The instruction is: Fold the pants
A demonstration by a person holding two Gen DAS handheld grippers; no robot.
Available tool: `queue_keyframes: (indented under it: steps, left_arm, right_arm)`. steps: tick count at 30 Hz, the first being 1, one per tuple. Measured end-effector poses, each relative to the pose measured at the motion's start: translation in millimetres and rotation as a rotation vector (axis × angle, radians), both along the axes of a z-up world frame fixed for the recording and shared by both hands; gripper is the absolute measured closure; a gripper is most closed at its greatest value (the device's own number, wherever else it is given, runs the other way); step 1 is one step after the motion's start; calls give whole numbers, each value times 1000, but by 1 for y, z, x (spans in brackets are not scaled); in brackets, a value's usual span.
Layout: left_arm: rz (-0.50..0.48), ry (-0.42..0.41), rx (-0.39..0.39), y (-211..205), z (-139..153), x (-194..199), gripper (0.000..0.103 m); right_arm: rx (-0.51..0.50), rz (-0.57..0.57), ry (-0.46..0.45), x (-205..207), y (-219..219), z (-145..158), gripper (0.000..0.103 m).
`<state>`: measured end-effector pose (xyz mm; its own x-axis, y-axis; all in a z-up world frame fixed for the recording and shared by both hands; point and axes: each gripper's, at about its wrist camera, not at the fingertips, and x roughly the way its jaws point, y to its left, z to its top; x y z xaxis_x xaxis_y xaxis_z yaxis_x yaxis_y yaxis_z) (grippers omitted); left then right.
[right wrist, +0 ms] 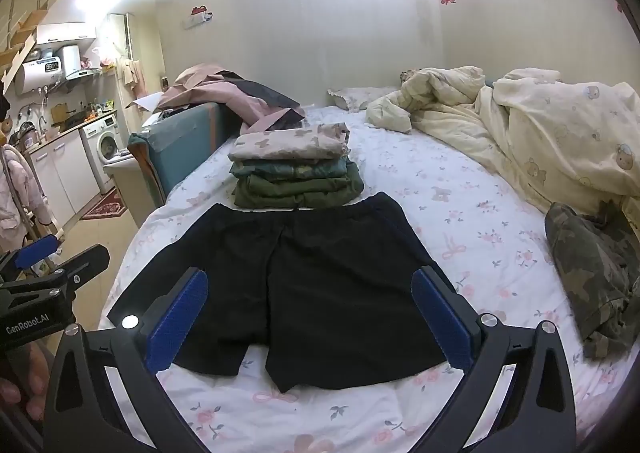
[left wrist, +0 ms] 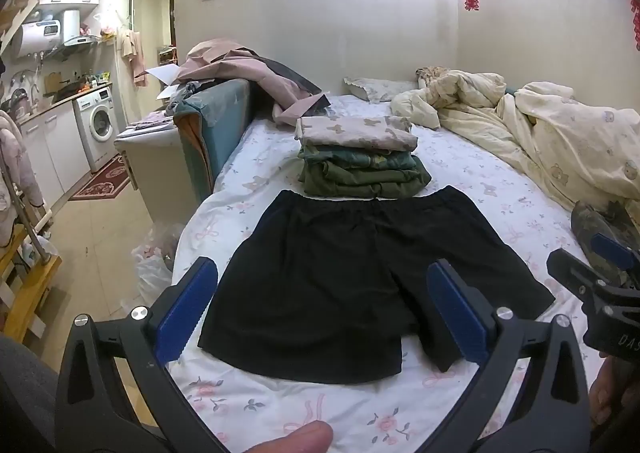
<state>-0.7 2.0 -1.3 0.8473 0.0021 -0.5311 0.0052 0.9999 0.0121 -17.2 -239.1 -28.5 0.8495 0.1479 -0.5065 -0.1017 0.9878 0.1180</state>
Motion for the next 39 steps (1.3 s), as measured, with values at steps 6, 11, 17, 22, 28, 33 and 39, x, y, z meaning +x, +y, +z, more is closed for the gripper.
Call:
queue_keyframes:
  steps: [6,11,17,22,28,33,39]
  left_arm:
    - [-2,-4,2,1,1,4,0]
    - [2,-2,-1,0,0,3,0]
    - [-1,-9,7,-1,1,2,0]
    - [8,-7,4,-1,1,1,0]
    - [19,25,-40,-1,3,2,0]
    - [8,4,-6,-6,3,-1,0]
    - [14,12,-3,-4,2,1,0]
  right_arm:
    - [0,-5,-2,4,1,-3,0]
    - [3,-6,-2,2,-3,-2,0]
    - [5,-1,-5,2,-4,-1,0]
    - [2,0,-4,0,-4,1,0]
    - [13,1,3,-1,-5,2,0]
    - [18,-13,29,1,-8,-2,0]
    - [13,-17,12,1,-8,0,0]
